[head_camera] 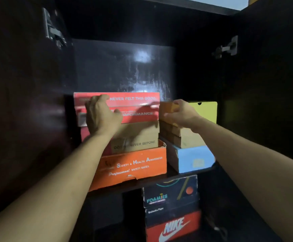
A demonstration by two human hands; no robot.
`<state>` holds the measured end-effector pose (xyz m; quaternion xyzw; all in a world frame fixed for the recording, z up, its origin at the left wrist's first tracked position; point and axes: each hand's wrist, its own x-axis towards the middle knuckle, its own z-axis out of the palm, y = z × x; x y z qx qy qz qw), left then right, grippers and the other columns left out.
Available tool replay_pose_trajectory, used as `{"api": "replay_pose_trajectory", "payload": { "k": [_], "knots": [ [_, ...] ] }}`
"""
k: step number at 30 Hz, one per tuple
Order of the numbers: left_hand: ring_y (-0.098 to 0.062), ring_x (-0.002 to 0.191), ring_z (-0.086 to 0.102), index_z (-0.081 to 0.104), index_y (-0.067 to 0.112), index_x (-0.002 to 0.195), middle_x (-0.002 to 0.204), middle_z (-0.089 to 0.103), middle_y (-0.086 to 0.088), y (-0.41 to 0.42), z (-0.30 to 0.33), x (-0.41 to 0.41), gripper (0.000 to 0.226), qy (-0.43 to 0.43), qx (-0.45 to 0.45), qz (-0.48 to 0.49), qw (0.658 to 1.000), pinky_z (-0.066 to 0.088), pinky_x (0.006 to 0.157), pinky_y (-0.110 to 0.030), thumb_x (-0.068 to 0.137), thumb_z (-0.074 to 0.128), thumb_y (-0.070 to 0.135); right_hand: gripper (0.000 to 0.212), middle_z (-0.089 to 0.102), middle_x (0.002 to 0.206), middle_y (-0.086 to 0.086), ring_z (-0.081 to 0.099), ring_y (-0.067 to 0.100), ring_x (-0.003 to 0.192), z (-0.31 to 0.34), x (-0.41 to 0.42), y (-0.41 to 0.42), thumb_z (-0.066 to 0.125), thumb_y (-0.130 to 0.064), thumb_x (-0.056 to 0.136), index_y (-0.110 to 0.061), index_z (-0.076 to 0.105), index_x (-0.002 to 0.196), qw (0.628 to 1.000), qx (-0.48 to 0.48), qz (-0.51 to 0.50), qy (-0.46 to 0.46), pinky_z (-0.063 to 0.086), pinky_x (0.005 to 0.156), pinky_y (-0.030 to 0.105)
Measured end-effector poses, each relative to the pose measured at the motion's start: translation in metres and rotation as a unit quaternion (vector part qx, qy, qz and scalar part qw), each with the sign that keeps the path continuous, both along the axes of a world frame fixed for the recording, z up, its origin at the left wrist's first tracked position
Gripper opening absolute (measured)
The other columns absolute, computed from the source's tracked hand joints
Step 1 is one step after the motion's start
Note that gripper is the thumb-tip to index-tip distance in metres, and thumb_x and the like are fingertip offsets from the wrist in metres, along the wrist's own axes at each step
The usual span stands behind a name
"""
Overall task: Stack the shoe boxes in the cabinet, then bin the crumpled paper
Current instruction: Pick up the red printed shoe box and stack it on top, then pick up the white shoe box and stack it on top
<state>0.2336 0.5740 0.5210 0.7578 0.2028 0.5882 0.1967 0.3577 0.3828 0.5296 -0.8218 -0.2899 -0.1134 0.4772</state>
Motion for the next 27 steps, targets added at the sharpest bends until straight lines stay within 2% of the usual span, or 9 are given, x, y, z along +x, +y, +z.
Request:
{"api": "replay_pose_trajectory", "payload": {
  "k": [2, 4, 7, 12, 17, 20, 23, 25, 27],
  "knots": [
    [-0.026, 0.11, 0.059, 0.065, 0.014, 0.114, 0.112, 0.064, -0.005, -0.028, -0.012, 0.014, 0.04, 0.081, -0.056, -0.132, 0.986, 0.047, 0.092, -0.032, 0.076, 0.075, 0.018, 0.053, 0.064, 0.111, 0.012, 0.068, 0.028, 0.091, -0.012, -0.004, -0.035, 0.071, -0.022, 0.087, -0.014, 0.046, 0.134, 0.999, -0.021, 0.0, 0.045, 0.06, 0.075, 0.042],
    [-0.021, 0.099, 0.063, 0.066, 0.011, 0.111, 0.104, 0.066, -0.004, -0.063, -0.028, 0.026, 0.039, 0.19, -0.106, -0.256, 0.942, 0.048, 0.085, -0.027, 0.075, 0.08, 0.019, 0.053, 0.065, 0.111, 0.012, 0.07, 0.025, 0.091, -0.026, -0.007, -0.074, 0.073, -0.024, 0.086, -0.013, 0.05, 0.132, 0.995, -0.066, -0.01, 0.072, 0.062, 0.072, 0.039],
    [-0.016, 0.086, 0.064, 0.068, 0.007, 0.111, 0.102, 0.071, -0.007, -0.119, -0.064, 0.042, 0.043, 0.309, -0.119, -0.36, 0.872, 0.049, 0.07, -0.023, 0.073, 0.083, 0.02, 0.038, 0.068, 0.102, 0.006, 0.071, 0.02, 0.088, -0.053, -0.012, -0.142, 0.072, -0.027, 0.086, -0.01, 0.061, 0.119, 0.983, -0.145, -0.008, 0.112, 0.062, 0.07, 0.037],
    [-0.017, 0.093, 0.066, 0.067, 0.019, 0.116, 0.108, 0.071, -0.001, -0.217, -0.134, 0.063, 0.058, 0.462, -0.059, -0.427, 0.775, 0.053, 0.09, -0.033, 0.065, 0.084, 0.042, 0.03, 0.07, 0.109, 0.013, 0.071, 0.028, 0.097, -0.116, -0.026, -0.266, 0.072, -0.025, 0.086, -0.008, 0.069, 0.111, 0.945, -0.234, -0.028, 0.225, 0.061, 0.076, 0.047],
    [-0.017, 0.098, 0.069, 0.067, 0.028, 0.114, 0.103, 0.073, -0.001, -0.325, -0.208, 0.072, 0.059, 0.586, -0.04, -0.484, 0.649, 0.057, 0.087, -0.042, 0.062, 0.083, 0.048, 0.033, 0.071, 0.102, 0.013, 0.071, 0.028, 0.088, -0.181, -0.042, -0.384, 0.073, -0.029, 0.085, -0.004, 0.069, 0.106, 0.89, -0.287, -0.089, 0.344, 0.059, 0.079, 0.05],
    [-0.018, 0.106, 0.065, 0.065, 0.025, 0.117, 0.111, 0.07, -0.002, -0.387, -0.251, 0.079, 0.047, 0.623, -0.036, -0.505, 0.596, 0.056, 0.087, -0.038, 0.074, 0.08, 0.036, 0.033, 0.071, 0.103, 0.012, 0.071, 0.029, 0.09, -0.225, -0.046, -0.448, 0.073, -0.029, 0.085, -0.003, 0.068, 0.106, 0.88, -0.27, -0.149, 0.361, 0.059, 0.078, 0.05],
    [-0.02, 0.104, 0.065, 0.065, 0.024, 0.111, 0.109, 0.069, -0.003, -0.446, -0.298, 0.087, 0.04, 0.628, -0.063, -0.521, 0.574, 0.052, 0.084, -0.036, 0.075, 0.081, 0.032, 0.034, 0.07, 0.099, 0.015, 0.071, 0.033, 0.095, -0.272, -0.045, -0.498, 0.07, -0.028, 0.087, 0.0, 0.069, 0.106, 0.865, -0.284, -0.208, 0.357, 0.059, 0.077, 0.051],
    [-0.017, 0.088, 0.061, 0.063, 0.023, 0.106, 0.098, 0.064, -0.001, -0.48, -0.333, 0.096, 0.039, 0.618, -0.075, -0.523, 0.582, 0.047, 0.079, -0.03, 0.073, 0.083, 0.03, 0.034, 0.068, 0.091, 0.022, 0.07, 0.037, 0.087, -0.307, -0.039, -0.531, 0.068, -0.029, 0.087, 0.002, 0.071, 0.1, 0.857, -0.3, -0.257, 0.329, 0.06, 0.075, 0.049],
    [-0.015, 0.082, 0.055, 0.06, 0.021, 0.087, 0.09, 0.059, -0.002, -0.513, -0.368, 0.104, 0.032, 0.604, -0.102, -0.521, 0.595, 0.042, 0.078, -0.027, 0.069, 0.086, 0.029, 0.03, 0.064, 0.078, 0.017, 0.068, 0.037, 0.08, -0.341, -0.029, -0.567, 0.068, -0.03, 0.082, 0.0, 0.072, 0.088, 0.852, -0.28, -0.348, 0.272, 0.058, 0.072, 0.042]
  ]
}}
